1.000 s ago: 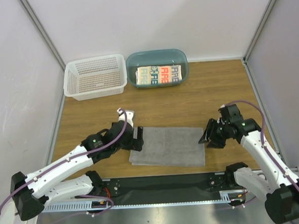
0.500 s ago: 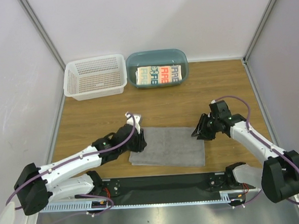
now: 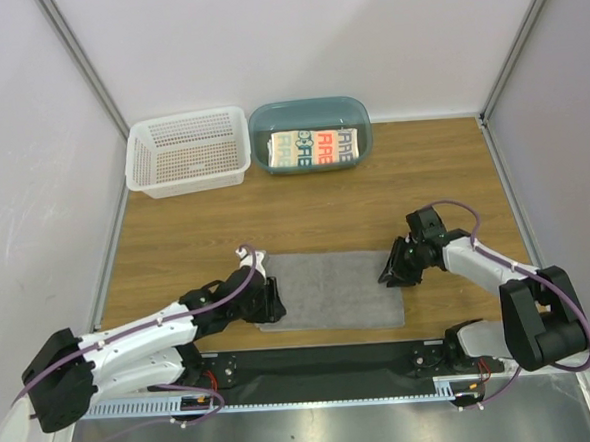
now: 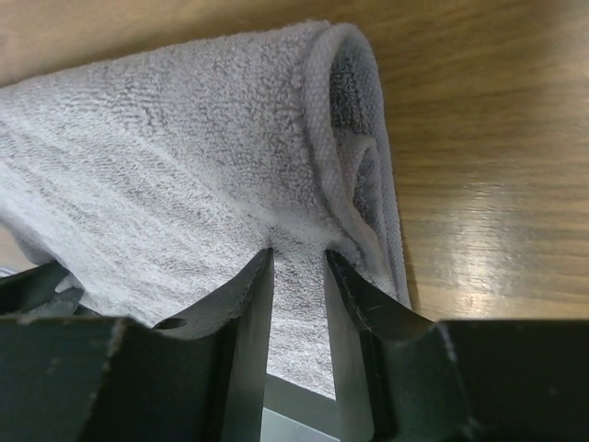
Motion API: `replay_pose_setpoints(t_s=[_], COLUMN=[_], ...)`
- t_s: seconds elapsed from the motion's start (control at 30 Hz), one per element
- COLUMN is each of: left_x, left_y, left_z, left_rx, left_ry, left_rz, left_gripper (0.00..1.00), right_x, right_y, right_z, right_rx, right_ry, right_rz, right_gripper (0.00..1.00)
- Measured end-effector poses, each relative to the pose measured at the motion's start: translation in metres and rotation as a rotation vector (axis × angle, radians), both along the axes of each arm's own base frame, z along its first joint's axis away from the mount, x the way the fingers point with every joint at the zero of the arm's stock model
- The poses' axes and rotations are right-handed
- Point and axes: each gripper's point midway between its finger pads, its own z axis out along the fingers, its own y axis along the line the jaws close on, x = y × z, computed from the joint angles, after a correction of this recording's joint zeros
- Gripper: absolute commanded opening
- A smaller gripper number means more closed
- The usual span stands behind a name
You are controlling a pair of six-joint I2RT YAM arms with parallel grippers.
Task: Fold and stack the towels
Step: Fold the towel
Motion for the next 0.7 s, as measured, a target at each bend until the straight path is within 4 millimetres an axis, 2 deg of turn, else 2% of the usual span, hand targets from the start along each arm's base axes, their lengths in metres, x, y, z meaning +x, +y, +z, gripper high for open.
replay_pose_setpoints(t_s=[0.03,0.1,0.13,0.2,0.23,0.27,0.37,0.43,0.53,0.6,0.7], left_x=[-0.001,0.003,0.008,0.021,0.029,0.038,0.064,0.079,0.093,0.094,0.085], left_y=[0.001,0.002,0.001,-0.002,-0.003,-0.004,0.004,0.016,0.033,0.041,0.039], left_z=[0.004,0.016,0.026,0.05,0.065,0.079,0.107,0.104,0.082,0.062,0.041], left_rx=[-0.001,0.007,0.005,-0.004,-0.011,-0.022,-0.029,-0.011,0.017,0.025,0.015], left_ry=[-0.003,-0.033,-0.058,-0.124,-0.16,-0.199,-0.274,-0.269,-0.217,-0.169,-0.12], left_rz=[-0.003,-0.008,-0.005,0.012,0.028,0.047,0.132,0.185,0.24,0.246,0.205], left_gripper=[0.69,0.88,0.96,1.0,1.0,1.0,1.0,1.0,1.0,1.0,0.98], right_x=[0.001,0.004,0.007,0.018,0.025,0.032,0.05,0.052,0.045,0.035,0.018], right_y=[0.0,0.001,0.001,0.001,-0.001,-0.002,-0.007,-0.011,-0.015,-0.018,-0.022], right_z=[0.001,0.005,0.01,0.026,0.037,0.049,0.078,0.083,0.072,0.057,0.035], right_rx=[0.002,0.003,0.001,-0.009,-0.021,-0.03,-0.061,-0.073,-0.084,-0.089,-0.098], right_ry=[-0.004,-0.022,-0.037,-0.095,-0.135,-0.178,-0.305,-0.328,-0.297,-0.254,-0.184], right_rz=[0.003,0.014,0.02,0.031,0.037,0.039,0.04,0.03,0.023,0.018,0.006], right_gripper=[0.38,0.43,0.58,0.76,0.92,0.99,1.0,1.0,1.0,1.0,0.99])
